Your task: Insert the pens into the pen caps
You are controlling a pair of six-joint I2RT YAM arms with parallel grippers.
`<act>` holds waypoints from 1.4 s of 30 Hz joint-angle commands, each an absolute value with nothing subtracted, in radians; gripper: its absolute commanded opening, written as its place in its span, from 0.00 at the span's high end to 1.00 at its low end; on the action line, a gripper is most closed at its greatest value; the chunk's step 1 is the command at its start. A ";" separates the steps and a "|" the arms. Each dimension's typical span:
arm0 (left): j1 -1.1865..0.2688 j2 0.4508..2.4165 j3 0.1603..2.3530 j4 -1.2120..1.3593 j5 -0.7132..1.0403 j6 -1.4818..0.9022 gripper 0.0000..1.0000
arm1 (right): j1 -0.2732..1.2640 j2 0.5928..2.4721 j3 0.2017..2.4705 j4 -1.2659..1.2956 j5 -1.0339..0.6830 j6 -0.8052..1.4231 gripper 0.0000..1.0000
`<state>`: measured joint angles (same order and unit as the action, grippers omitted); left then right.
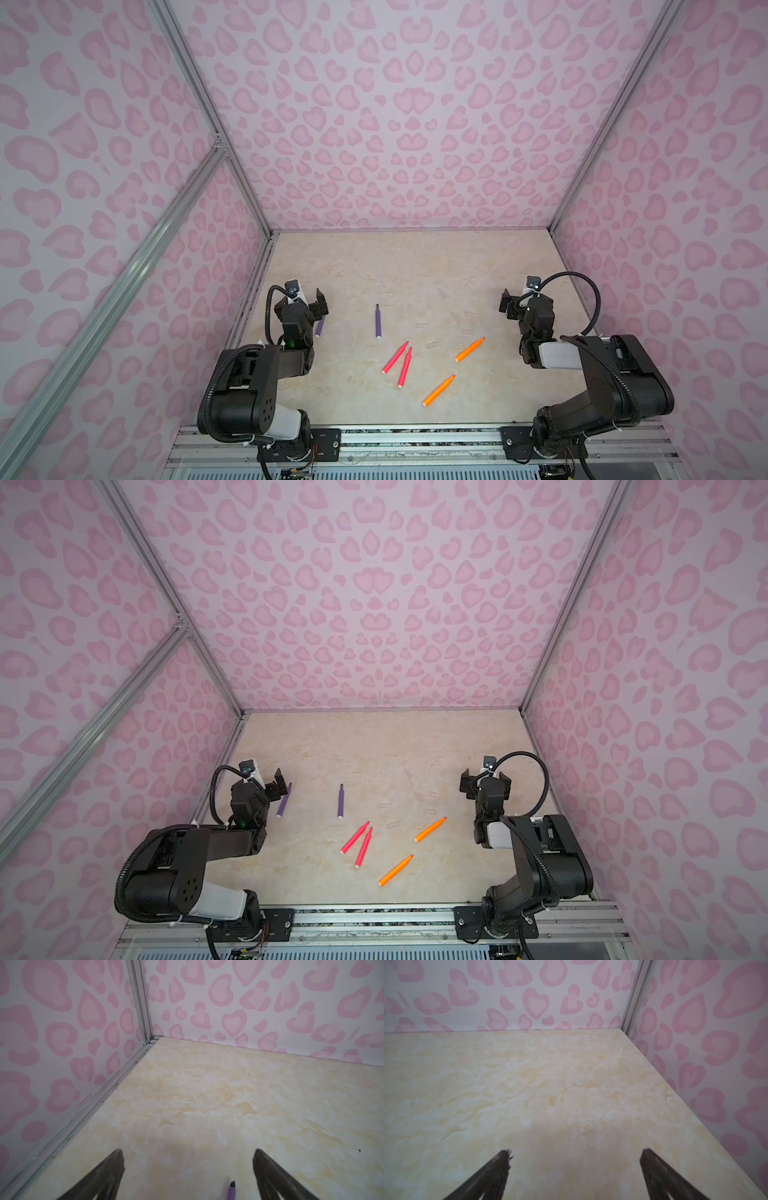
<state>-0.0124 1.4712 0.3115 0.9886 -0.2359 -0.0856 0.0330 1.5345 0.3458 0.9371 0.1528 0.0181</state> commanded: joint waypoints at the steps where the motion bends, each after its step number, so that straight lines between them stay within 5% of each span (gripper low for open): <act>1: -0.011 1.473 0.318 1.003 -0.237 -0.078 0.02 | 0.035 1.537 0.351 0.946 0.152 0.017 0.01; 26: -0.012 1.467 0.316 1.009 -0.242 -0.080 0.02 | 0.034 1.534 0.349 0.945 0.151 0.016 0.01; 30: -0.030 1.331 0.433 0.695 -0.232 -0.051 0.02 | 0.070 1.444 0.307 0.968 0.266 0.002 0.01; 35: -0.103 1.105 0.401 0.615 -0.341 -0.087 0.02 | 0.137 1.240 0.396 0.610 0.432 0.098 0.01; 39: -0.103 0.970 0.618 0.062 -0.269 -0.327 0.02 | 0.119 1.128 0.678 -0.073 0.467 0.587 0.01; 42: -0.104 0.926 0.696 -0.061 -0.174 -0.391 0.02 | 0.100 1.111 0.789 -0.323 0.353 0.643 0.01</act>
<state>-0.1017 0.9558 0.6518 0.2459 -0.2527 -0.2565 0.1078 1.1183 0.7441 0.1303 0.3946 0.4297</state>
